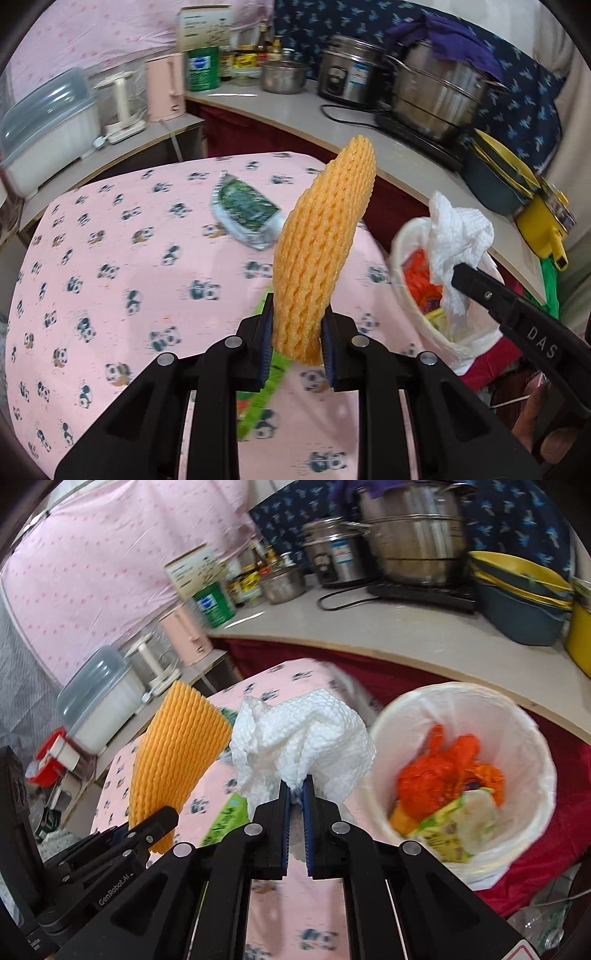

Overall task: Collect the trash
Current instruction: 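Carry the foam sleeve and tissue over the white bin and release both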

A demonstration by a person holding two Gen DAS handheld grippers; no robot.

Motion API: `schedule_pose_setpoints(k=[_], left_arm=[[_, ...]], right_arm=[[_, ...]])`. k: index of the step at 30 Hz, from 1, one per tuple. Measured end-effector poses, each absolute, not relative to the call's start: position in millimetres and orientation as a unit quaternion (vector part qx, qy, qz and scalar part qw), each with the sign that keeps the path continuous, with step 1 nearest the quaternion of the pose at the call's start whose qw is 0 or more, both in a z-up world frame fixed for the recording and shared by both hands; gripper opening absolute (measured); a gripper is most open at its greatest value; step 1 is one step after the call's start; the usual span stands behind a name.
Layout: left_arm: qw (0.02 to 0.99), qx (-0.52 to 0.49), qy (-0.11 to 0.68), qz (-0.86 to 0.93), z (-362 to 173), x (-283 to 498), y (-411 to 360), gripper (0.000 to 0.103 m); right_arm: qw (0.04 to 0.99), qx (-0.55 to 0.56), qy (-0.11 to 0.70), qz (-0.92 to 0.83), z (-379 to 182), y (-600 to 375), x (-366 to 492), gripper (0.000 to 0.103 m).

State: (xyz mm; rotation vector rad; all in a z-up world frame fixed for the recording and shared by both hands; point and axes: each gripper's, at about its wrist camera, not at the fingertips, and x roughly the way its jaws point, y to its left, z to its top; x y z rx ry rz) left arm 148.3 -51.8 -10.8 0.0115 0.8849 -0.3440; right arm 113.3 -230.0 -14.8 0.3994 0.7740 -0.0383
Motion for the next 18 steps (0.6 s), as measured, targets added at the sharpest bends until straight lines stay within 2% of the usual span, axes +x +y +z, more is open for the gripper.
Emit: schedule_pose_setpoints(k=[14, 17, 18], left_arm=[[0.841, 0.062, 0.452, -0.289, -28.8, 133.4, -192.1, 0.024], [0.834, 0.067, 0.455, -0.304, -33.8, 135.2, -214.1, 0.027], [0.833, 0.068, 0.453, -0.309, -34.9, 135.7, -219.4, 0.033]], right_arm=[[0.896, 0.249, 0.342, -0.137, -25.2, -360.0, 49.3, 0.006], [0.891, 0.258, 0.342, -0.148, -31.3, -374.0, 42.4, 0.006], [0.891, 0.259, 0.343, -0.150, -33.1, -375.7, 41.4, 0.006]])
